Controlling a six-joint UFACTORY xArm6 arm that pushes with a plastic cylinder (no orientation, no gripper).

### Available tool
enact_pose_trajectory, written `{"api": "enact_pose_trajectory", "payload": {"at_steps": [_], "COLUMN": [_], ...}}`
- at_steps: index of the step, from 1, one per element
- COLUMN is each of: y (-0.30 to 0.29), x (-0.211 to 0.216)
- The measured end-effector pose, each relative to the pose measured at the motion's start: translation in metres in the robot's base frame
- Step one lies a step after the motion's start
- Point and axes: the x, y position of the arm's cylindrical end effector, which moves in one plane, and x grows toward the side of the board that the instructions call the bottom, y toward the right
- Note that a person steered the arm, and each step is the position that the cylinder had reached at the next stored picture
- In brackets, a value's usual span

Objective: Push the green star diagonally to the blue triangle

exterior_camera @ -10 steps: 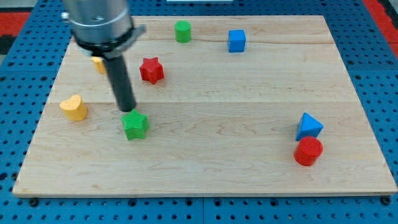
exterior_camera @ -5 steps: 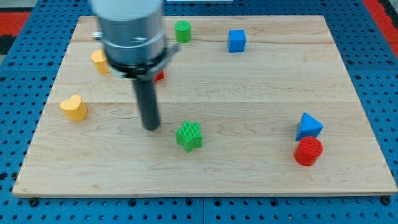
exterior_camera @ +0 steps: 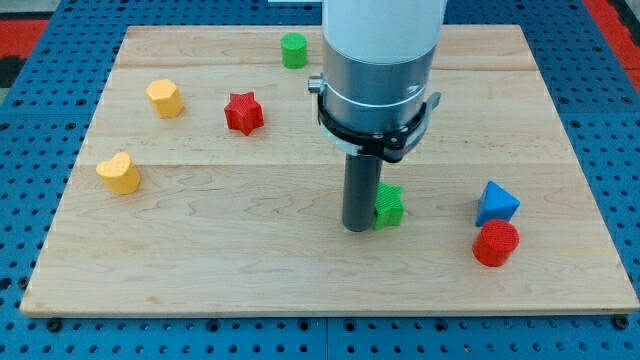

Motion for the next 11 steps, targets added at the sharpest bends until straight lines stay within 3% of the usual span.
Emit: {"api": "enact_pose_trajectory", "payload": {"at_steps": [1,5,6,7,8,10,11], "y": [-0.008,0.079,0.072,0.024,-0.009,-0.020,-0.064], "x": [0.000,-0.016,-0.016,-0.017,-0.046,-0.123,-0.145]}}
